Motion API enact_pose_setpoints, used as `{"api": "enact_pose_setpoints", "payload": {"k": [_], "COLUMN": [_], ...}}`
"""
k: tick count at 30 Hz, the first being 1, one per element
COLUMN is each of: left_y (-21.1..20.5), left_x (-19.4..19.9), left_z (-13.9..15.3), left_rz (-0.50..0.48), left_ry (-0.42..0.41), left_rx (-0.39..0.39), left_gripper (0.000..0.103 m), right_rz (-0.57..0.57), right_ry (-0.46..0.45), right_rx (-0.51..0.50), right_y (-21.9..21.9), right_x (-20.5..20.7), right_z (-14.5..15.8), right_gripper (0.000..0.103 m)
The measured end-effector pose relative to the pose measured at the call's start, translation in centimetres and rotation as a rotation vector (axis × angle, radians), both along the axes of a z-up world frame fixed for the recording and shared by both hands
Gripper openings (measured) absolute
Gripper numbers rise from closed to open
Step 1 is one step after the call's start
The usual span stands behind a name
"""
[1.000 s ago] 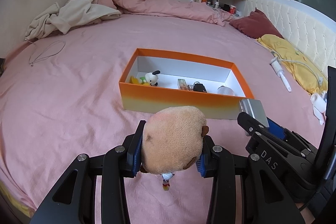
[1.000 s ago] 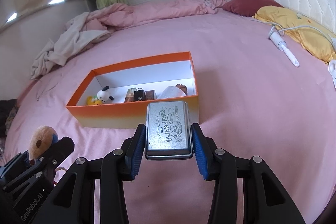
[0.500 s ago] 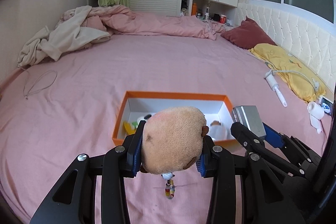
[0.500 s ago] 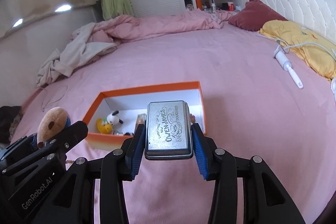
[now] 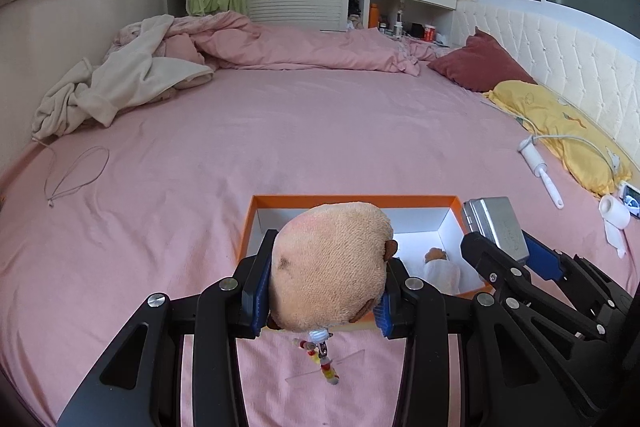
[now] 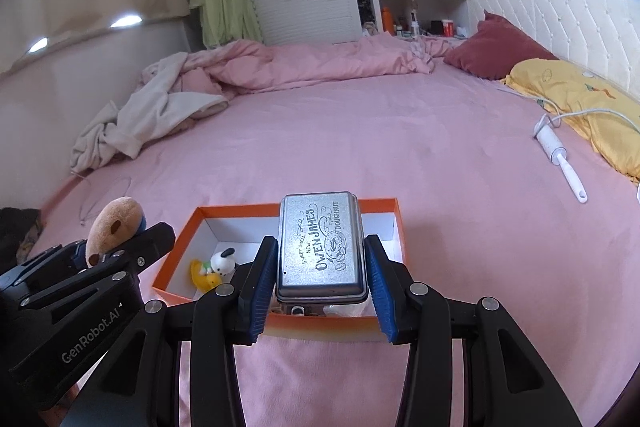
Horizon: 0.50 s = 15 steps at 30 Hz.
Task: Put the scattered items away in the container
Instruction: 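Carry the silver tin and plush bear over the orange box and lower them inside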
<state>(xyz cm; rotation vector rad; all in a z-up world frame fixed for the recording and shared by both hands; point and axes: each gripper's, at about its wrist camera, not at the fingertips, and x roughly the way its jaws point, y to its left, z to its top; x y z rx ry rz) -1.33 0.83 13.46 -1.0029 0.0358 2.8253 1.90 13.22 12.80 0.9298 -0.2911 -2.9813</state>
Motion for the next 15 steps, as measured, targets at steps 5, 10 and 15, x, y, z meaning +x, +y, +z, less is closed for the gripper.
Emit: {"api": "enact_pose_setpoints", "payload": {"k": [5,10,15], "left_y": [0.6,1.0,1.0], "left_x": [-1.0,-2.3,-2.9], "left_z": [0.1,0.3,-0.3], "left_rz": [-0.008,-0.020,-0.018], "left_ry": [-0.004,-0.009,-0.023], "left_rx": [-0.005,-0.007,-0.015], "left_gripper": [0.042,0.042,0.042], "right_rz": [-0.001,-0.008,-0.005], "right_ry": [-0.002,0.000,-0.011], "right_rx": [-0.005,0.001,0.017], "right_y": [0.0,0.4,0.3], "right_x": [-0.7,-2.0,-3.0], "right_z": [0.1,0.5,0.2], "right_gripper": [0.043,0.043,0.043]}}
